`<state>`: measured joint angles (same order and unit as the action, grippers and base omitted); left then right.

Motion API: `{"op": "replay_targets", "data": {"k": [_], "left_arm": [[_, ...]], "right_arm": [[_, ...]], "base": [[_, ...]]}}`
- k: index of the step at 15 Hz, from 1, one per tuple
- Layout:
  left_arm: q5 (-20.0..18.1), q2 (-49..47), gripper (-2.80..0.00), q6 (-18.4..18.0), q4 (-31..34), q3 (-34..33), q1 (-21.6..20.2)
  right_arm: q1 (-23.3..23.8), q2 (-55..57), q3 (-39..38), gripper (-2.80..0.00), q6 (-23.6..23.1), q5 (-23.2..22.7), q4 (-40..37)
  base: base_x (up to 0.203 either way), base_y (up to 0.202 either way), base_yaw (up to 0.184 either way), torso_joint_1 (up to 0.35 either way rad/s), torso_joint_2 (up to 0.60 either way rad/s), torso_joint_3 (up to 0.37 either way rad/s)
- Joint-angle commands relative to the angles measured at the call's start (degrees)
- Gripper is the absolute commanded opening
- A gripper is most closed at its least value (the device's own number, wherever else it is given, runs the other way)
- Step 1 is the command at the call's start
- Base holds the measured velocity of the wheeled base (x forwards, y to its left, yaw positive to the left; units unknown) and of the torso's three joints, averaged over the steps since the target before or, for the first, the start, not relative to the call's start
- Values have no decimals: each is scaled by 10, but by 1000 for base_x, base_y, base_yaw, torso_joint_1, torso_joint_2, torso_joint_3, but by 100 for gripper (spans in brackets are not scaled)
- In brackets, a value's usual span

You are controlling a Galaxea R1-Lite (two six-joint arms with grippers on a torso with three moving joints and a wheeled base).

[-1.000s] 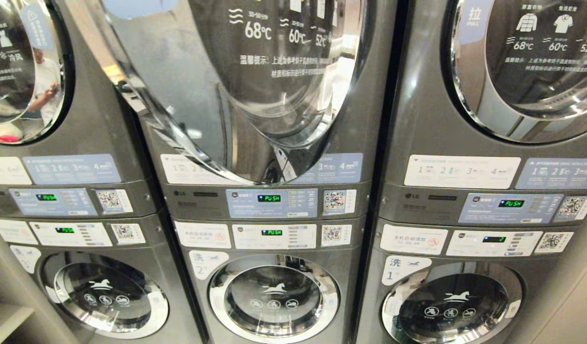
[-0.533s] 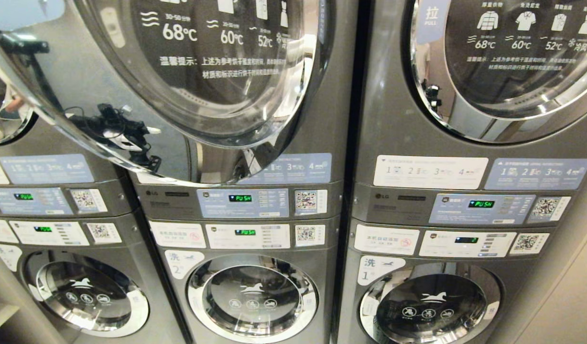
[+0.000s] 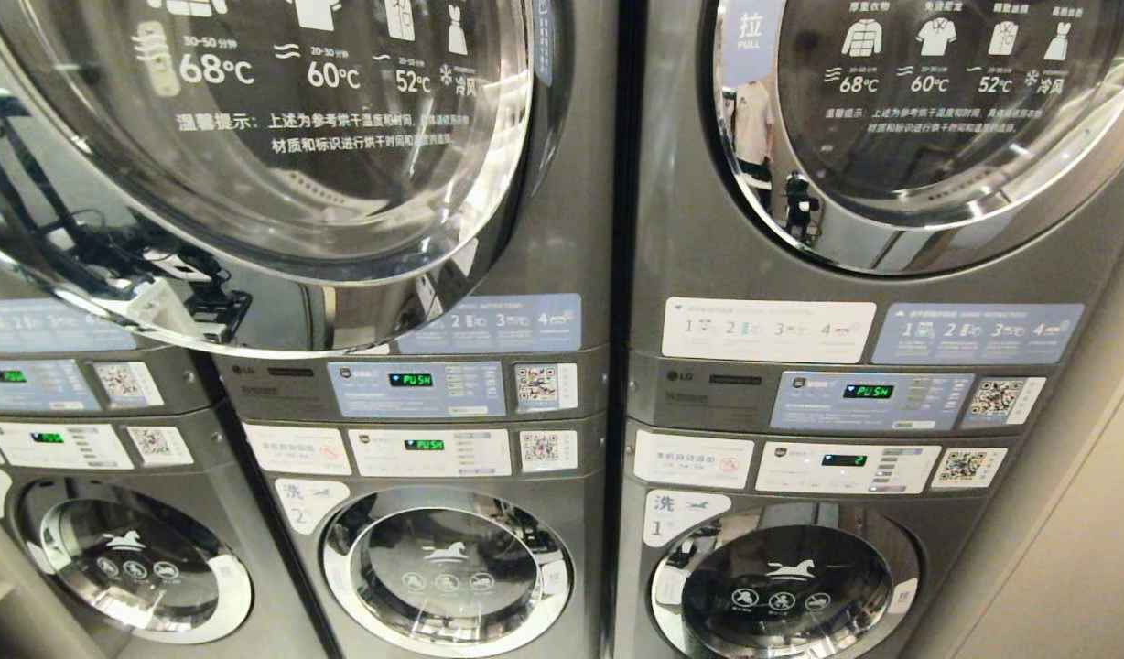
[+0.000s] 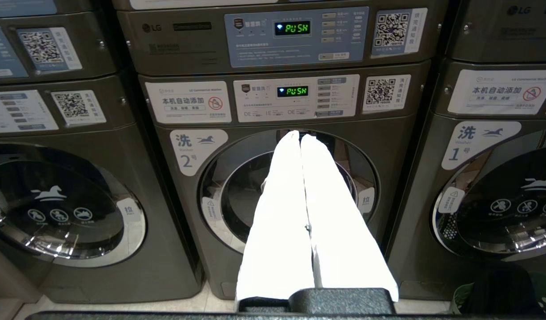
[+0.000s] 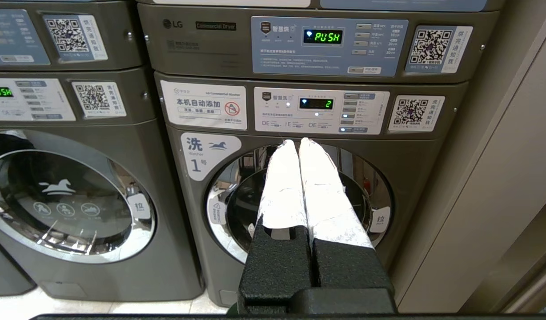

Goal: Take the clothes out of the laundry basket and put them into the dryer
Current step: Open the dryer

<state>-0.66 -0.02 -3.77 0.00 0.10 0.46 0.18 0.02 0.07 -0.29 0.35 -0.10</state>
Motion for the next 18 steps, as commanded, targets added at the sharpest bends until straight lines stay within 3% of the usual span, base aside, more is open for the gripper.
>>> {"op": "replay_targets", "data": {"k": [1,4,7,8,10,12,15,18], "left_arm": [[-1,0,-280,0,-1,0,0],[-3,1,-280,2,-7,8,0],[1,-7,-280,4,6,92,0],[17,-32,-280,3,9,126,0],[100,-90,-280,3,8,178,1],[124,-135,-280,5,4,206,11],[126,-231,-280,27,-52,237,74],[126,-355,-280,72,-146,281,138]], "right_arm": [[0,0,-1,-280,0,0,0],[0,0,-1,-280,0,0,0],[0,0,0,-280,1,0,0],[0,0,0,-280,-1,-1,0],[0,0,0,-280,0,-1,0],[0,0,0,-280,1,-1,0],[0,0,-1,-280,3,0,0],[0,0,-1,-280,3,1,0]], "base": [[0,0,0,0,0,0],[0,0,0,0,0,0],[0,0,0,0,0,0],[0,0,0,0,0,0],[0,0,0,0,0,0],[0,0,0,0,0,0],[0,0,0,0,0,0],[0,0,0,0,0,0]]}}
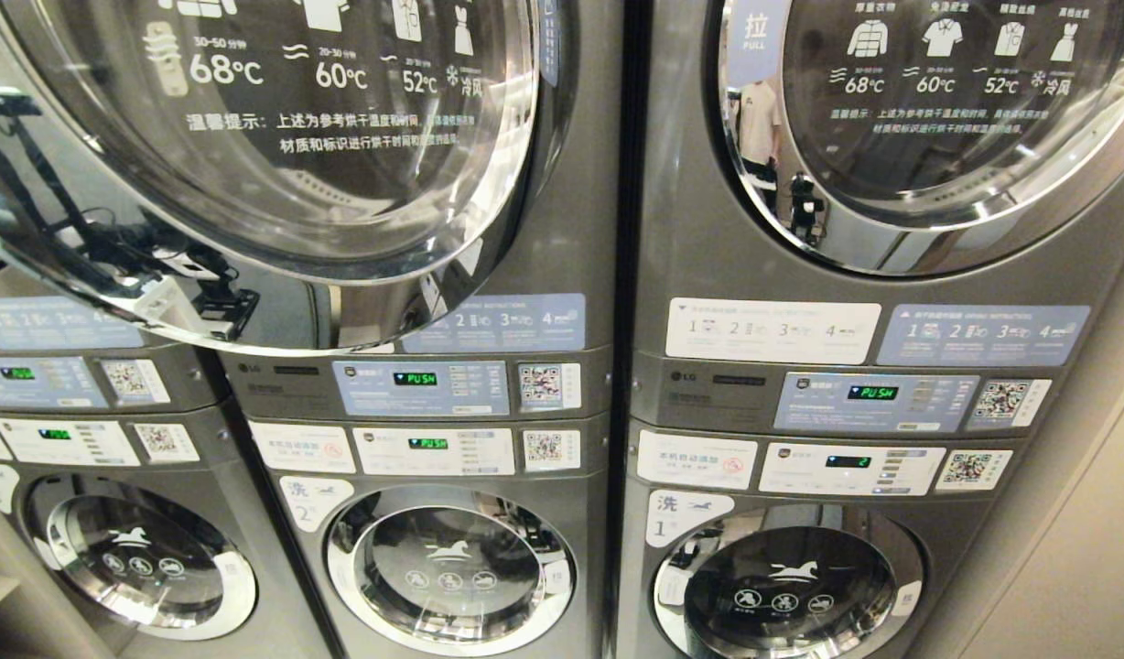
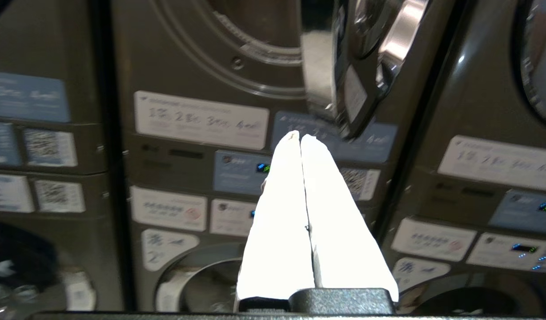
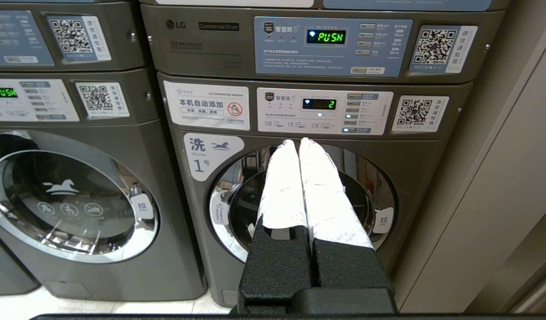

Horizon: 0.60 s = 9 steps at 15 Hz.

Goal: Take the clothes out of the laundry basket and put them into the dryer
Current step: Open the dryer

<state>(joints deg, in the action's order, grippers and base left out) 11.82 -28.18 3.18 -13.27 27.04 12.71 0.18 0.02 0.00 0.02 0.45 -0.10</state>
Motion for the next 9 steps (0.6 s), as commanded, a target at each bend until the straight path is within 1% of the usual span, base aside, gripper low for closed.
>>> {"op": "replay_targets", "data": {"k": [1,3,4,6,7,9], "left_arm": [[1,-111,-280,22,-41,27,23],[5,-170,-280,48,-72,62,24],[7,-188,-280,52,-78,71,1],[8,-220,-280,55,-83,84,-78],[5,-246,-280,57,-93,92,-110],[-4,-294,-280,57,-135,110,-128]], "right_arm": [[0,0,0,-280,0,0,0],[0,0,0,-280,1,1,0],[0,0,0,-280,0,0,0],[0,0,0,-280,0,0,0],[0,0,0,-280,0,0,0],[0,0,0,-280,0,0,0]], "base": [[0,0,0,0,0,0],[0,0,0,0,0,0],[0,0,0,0,0,0],[0,0,0,0,0,0],[0,0,0,0,0,0],[0,0,0,0,0,0]]}}
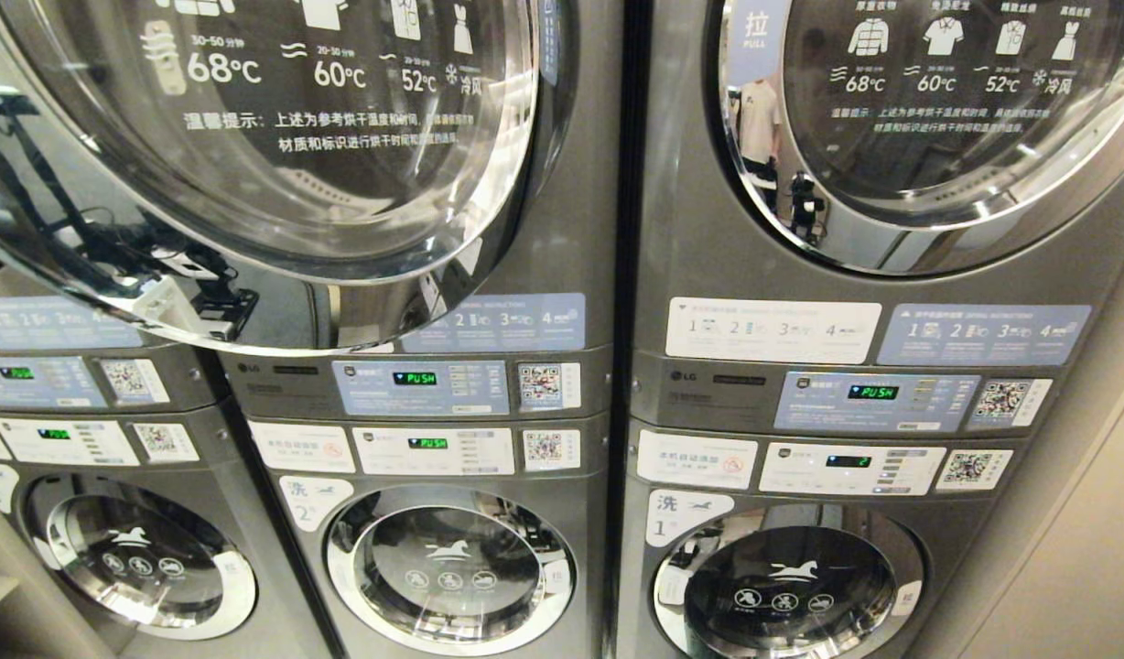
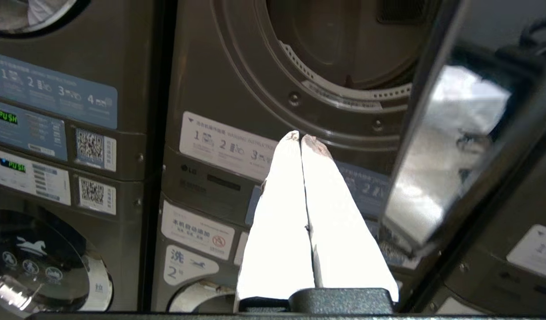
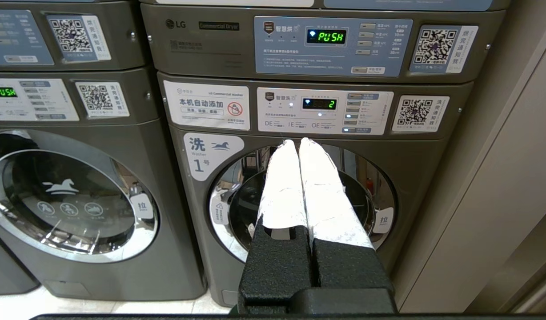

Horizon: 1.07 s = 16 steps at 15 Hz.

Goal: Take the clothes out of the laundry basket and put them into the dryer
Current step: Open the dryer

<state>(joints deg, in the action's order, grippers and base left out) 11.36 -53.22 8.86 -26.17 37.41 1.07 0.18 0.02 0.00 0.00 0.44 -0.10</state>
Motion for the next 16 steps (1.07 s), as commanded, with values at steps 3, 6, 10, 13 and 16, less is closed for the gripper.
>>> {"op": "replay_targets", "data": {"k": [3,6,10,13,16], "left_arm": [[-42,-91,-280,1,-60,25,-14],[-142,-70,-280,0,-93,2,-12],[-223,-20,-280,0,-94,-24,-7],[-310,5,-280,-5,-93,-39,-5],[-361,-11,-280,-42,-91,-36,-1]], "right_arm": [[0,0,0,-280,0,0,0],[0,0,1,-280,-1,0,0],[0,0,2,-280,-6,-1,-2],[0,0,3,-280,-7,-1,-3],[0,0,2,-280,-6,-1,-3]], "base": [[0,0,0,0,0,0],[0,0,0,0,0,0],[0,0,0,0,0,0],[0,0,0,0,0,0],[0,0,0,0,0,0]]}}
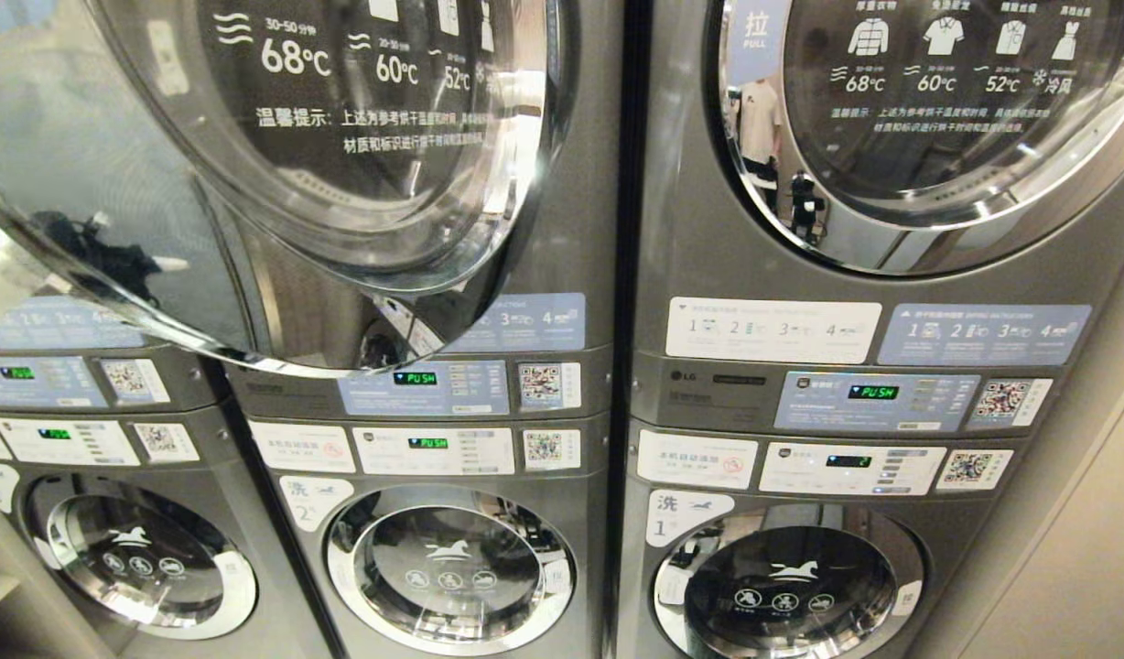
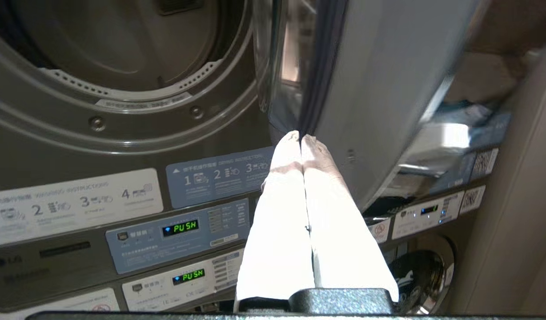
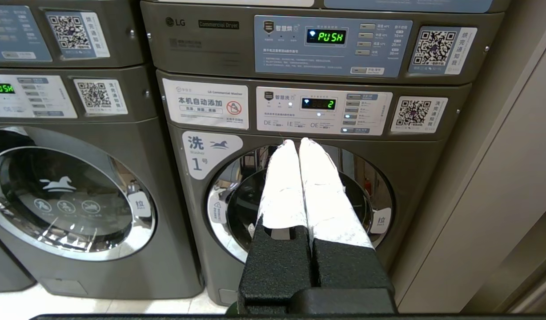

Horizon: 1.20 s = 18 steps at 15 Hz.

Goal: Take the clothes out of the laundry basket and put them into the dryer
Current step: Open the dryer

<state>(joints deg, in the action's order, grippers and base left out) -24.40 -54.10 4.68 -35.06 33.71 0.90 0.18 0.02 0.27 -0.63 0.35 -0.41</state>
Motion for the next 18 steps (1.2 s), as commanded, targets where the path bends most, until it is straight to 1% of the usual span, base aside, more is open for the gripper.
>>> {"op": "replay_targets", "data": {"k": [1,4,5,7,10,12,14,16,18], "left_arm": [[-7,-13,-280,-14,-2,4,8],[-7,-51,-280,-32,-4,23,30],[-7,-63,-280,-37,-4,31,46],[-7,-92,-280,-47,-4,55,94],[-5,-126,-280,-50,-4,85,171],[-3,-142,-280,-52,-4,92,211],[-3,-155,-280,-62,-4,95,237],[-2,-167,-280,-64,-4,99,268],[-2,-190,-280,-64,-4,110,289]], "right_arm": [[0,0,-1,-280,0,0,1],[0,0,-1,-280,0,0,1],[0,0,-1,-280,0,0,1],[0,0,-1,-280,0,0,1],[0,0,-1,-280,1,1,1],[0,0,-1,-280,1,1,1],[0,0,-1,-280,0,2,1],[0,0,-1,-280,0,1,1],[0,0,-1,-280,0,2,1]], "base": [[0,0,0,0,0,0],[0,0,0,0,0,0],[0,0,0,0,0,0],[0,0,0,0,0,0],[0,0,0,0,0,0],[0,0,0,0,0,0],[0,0,0,0,0,0],[0,0,0,0,0,0],[0,0,0,0,0,0]]}}
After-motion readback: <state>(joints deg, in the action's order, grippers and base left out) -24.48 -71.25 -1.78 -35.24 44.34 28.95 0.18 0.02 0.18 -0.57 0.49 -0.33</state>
